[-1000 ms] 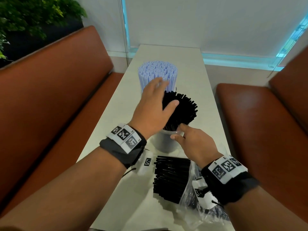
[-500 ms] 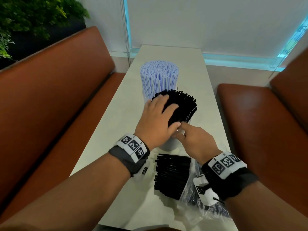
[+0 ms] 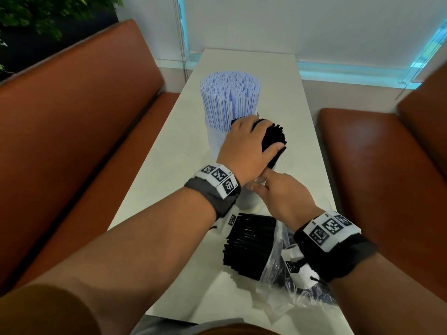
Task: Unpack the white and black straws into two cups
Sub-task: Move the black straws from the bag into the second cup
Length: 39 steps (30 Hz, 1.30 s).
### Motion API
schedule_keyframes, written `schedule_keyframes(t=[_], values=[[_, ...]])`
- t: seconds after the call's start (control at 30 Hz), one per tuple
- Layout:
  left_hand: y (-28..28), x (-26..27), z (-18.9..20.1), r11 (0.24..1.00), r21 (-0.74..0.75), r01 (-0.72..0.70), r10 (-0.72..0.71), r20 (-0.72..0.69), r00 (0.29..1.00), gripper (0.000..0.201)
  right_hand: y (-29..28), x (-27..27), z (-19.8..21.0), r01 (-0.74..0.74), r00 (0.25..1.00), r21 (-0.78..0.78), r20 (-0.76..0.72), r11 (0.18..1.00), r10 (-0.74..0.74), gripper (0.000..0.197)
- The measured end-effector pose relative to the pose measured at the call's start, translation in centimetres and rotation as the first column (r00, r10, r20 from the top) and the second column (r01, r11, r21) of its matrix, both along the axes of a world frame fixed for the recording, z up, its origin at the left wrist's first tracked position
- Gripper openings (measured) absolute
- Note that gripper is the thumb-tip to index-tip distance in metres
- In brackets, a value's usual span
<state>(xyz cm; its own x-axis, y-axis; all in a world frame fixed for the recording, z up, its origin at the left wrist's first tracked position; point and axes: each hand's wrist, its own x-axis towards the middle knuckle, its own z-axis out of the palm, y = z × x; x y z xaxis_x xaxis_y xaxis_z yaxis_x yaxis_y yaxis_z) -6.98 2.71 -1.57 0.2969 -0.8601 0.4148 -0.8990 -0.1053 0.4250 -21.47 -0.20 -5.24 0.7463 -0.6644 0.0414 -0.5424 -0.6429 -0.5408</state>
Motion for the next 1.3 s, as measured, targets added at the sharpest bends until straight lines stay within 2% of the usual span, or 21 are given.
schedule_keyframes(t=[0.17, 0.27, 0.43, 0.5, 0.57, 0.6, 0.7, 0.77, 0.83, 0.9, 0.93, 1.0, 1.07, 1.1, 1.17, 1.23, 1.3], values=[[0.0, 1.6, -0.6, 0.999, -0.029, -0.012, 0.014, 0.067, 0.998, 0.049, 0.0, 0.0, -0.1, 0.004, 0.999, -0.048, -0.033, 0.999, -0.006, 0.025], [0.3, 1.4, -0.7, 0.998, -0.068, -0.006, 0.01, 0.057, 0.998, 0.046, 0.1, -0.1, -0.2, 0.001, 1.0, -0.058, -0.024, 0.998, -0.002, 0.026], [0.7, 1.3, -0.5, 0.998, -0.049, -0.034, 0.036, 0.047, 0.998, 0.053, 0.1, 0.0, -0.1, 0.006, 0.999, -0.042, -0.031, 0.999, -0.007, 0.026], [0.8, 1.2, -0.4, 0.996, -0.06, -0.059, 0.066, 0.121, 0.99, 0.054, 0.1, 0.1, -0.1, 0.014, 1.0, -0.033, -0.028, 0.999, -0.015, 0.028], [1.0, 1.2, -0.1, 0.999, -0.005, -0.04, 0.04, 0.206, 0.978, 0.054, 0.1, 0.1, -0.1, 0.008, 1.0, -0.03, -0.017, 1.0, -0.009, 0.025], [1.1, 1.4, 0.2, 0.999, 0.024, -0.022, 0.017, 0.203, 0.979, 0.055, 0.2, 0.0, -0.1, 0.002, 1.0, -0.025, -0.019, 1.0, -0.002, 0.023], [1.8, 1.9, 2.0, 0.997, 0.069, 0.031, -0.037, 0.078, 0.996, 0.062, 0.5, -0.2, 0.3, 0.004, 0.999, -0.018, -0.042, 1.0, -0.005, 0.021], [3.0, 1.9, 3.1, 0.998, 0.045, 0.035, -0.035, 0.004, 0.999, 0.068, 1.0, -0.7, 1.0, 0.011, 0.999, -0.048, -0.041, 0.999, -0.013, 0.021], [4.7, 1.8, 3.6, 0.999, -0.045, 0.009, -0.012, -0.059, 0.998, 0.068, 1.7, -1.6, 1.7, 0.054, 0.998, -0.132, 0.028, 0.99, -0.05, 0.022], [7.1, 1.7, 3.5, 0.983, -0.183, -0.031, 0.009, -0.12, 0.993, 0.061, 2.4, -2.7, 1.8, 0.189, 0.982, -0.211, 0.066, 0.959, -0.179, 0.025], [8.4, 1.6, 3.1, 0.965, -0.258, -0.049, 0.011, -0.146, 0.989, 0.053, 2.8, -3.2, 1.6, 0.258, 0.966, -0.214, 0.02, 0.942, -0.26, 0.035], [10.7, 0.8, 2.0, 0.938, -0.34, -0.073, 0.008, -0.191, 0.982, 0.033, 3.5, -4.1, 0.8, 0.324, 0.907, -0.164, -0.228, 0.932, -0.355, 0.055], [12.3, -0.8, 0.3, 0.959, -0.274, -0.071, -0.008, -0.277, 0.961, 0.014, 3.7, -4.5, -0.2, 0.344, 0.831, -0.121, -0.422, 0.931, -0.362, 0.066], [12.8, -1.7, -0.7, 0.982, -0.182, -0.045, -0.019, -0.334, 0.943, 0.011, 3.6, -4.5, -0.6, 0.333, 0.815, -0.111, -0.466, 0.936, -0.345, 0.063], [13.2, -3.5, -3.1, 0.997, 0.058, 0.052, -0.027, -0.374, 0.927, 0.014, 3.6, -4.3, -1.1, 0.291, 0.825, -0.079, -0.484, 0.953, -0.292, 0.044], [12.9, -5.0, -5.2, 0.961, 0.237, 0.14, -0.059, -0.32, 0.946, 0.015, 3.5, -4.2, -1.3, 0.292, 0.835, -0.053, -0.473, 0.955, -0.281, 0.027], [12.1, -6.0, -6.7, 0.91, 0.354, 0.214, -0.12, -0.268, 0.956, 0.023, 3.4, -4.1, -1.1, 0.311, 0.833, -0.053, -0.466, 0.949, -0.299, 0.019]])
